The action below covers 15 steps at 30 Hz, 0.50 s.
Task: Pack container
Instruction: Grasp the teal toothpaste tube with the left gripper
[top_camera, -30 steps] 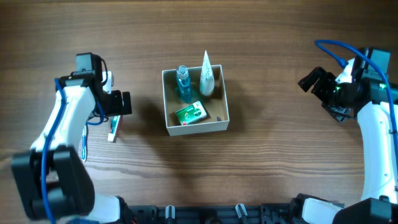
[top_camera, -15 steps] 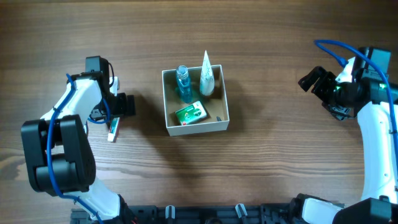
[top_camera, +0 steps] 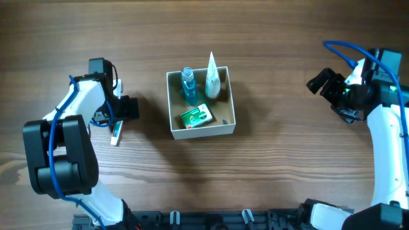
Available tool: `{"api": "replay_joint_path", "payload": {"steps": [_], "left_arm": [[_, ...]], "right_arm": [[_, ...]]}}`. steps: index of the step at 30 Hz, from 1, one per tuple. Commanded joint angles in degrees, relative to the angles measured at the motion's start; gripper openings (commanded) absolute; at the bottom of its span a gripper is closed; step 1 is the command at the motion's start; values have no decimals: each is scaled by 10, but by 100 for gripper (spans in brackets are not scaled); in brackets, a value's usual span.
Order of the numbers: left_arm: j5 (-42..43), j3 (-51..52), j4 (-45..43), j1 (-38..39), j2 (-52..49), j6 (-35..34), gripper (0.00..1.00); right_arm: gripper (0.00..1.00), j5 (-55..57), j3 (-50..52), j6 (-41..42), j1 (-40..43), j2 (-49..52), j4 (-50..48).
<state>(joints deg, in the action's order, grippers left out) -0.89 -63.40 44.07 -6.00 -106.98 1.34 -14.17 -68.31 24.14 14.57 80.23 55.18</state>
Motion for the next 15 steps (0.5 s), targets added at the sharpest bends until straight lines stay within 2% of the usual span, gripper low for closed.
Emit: {"api": "replay_joint_path", "payload": {"steps": [1,2,3,7,10,13,15], "left_arm": [[11,5,14,0,-26,-3,89],[11,5,18,0,-26,-3,84],[11,5,25,0,-25,-3,75],[11,5,40,0,-25,-4,48],[11,5,48,0,-25,-6,40],[13,5,48,0,-25,-6,27],[13,5,48,0,-25,-6,23]], "right_arm": [[100,-10,1,-6,1,-7,-3],[100,-9,1,-6,1,-7,-3],[100,-9,1,-6,1,-7,-4],[100,-9,1,-7,1,-7,-5],[100,-9,1,-7,1,-7,-5],[100,-9,1,-6,1,-7,-5],[100,-9,1,-6,1,-7,-5]]}}
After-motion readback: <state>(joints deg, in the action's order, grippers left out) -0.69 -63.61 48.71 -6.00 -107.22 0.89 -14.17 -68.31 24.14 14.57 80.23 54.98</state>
